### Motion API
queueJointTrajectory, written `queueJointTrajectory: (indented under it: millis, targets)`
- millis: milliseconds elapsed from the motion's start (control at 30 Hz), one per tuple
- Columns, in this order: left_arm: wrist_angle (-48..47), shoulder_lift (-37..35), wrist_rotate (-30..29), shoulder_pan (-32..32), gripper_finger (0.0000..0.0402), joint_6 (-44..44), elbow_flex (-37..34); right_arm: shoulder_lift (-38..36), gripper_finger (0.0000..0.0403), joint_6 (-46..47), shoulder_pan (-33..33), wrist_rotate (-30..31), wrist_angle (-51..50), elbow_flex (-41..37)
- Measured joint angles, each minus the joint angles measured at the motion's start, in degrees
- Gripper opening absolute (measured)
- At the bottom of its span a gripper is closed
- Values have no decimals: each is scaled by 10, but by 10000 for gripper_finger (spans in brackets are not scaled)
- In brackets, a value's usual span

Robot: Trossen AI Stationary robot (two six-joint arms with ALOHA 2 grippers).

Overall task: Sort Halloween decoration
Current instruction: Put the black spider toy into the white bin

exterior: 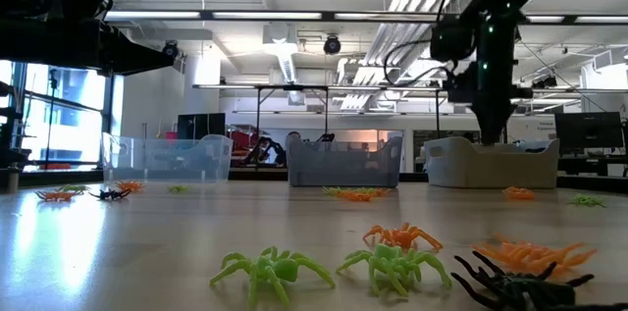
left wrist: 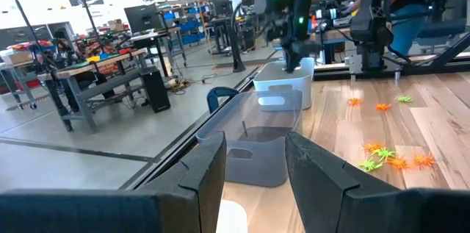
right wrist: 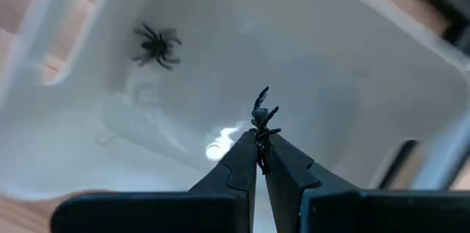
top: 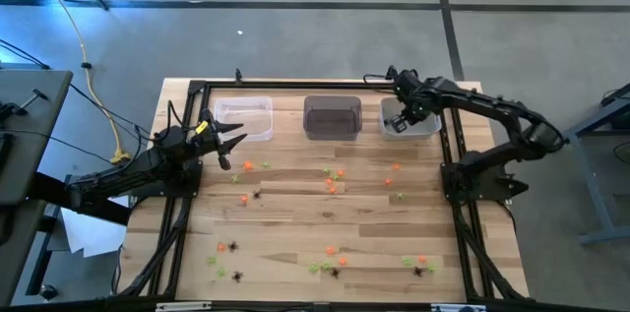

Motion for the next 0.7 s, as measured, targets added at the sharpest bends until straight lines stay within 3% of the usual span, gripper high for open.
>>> queueJointTrajectory:
  millis: [500,700]
  targets:
    - [0,0,0,0,131,0,0,25,21,-16,-23,-34,108,-71]
    - [0,0,0,0,131,0,0,25,66,-36,-23,-37,130,-74]
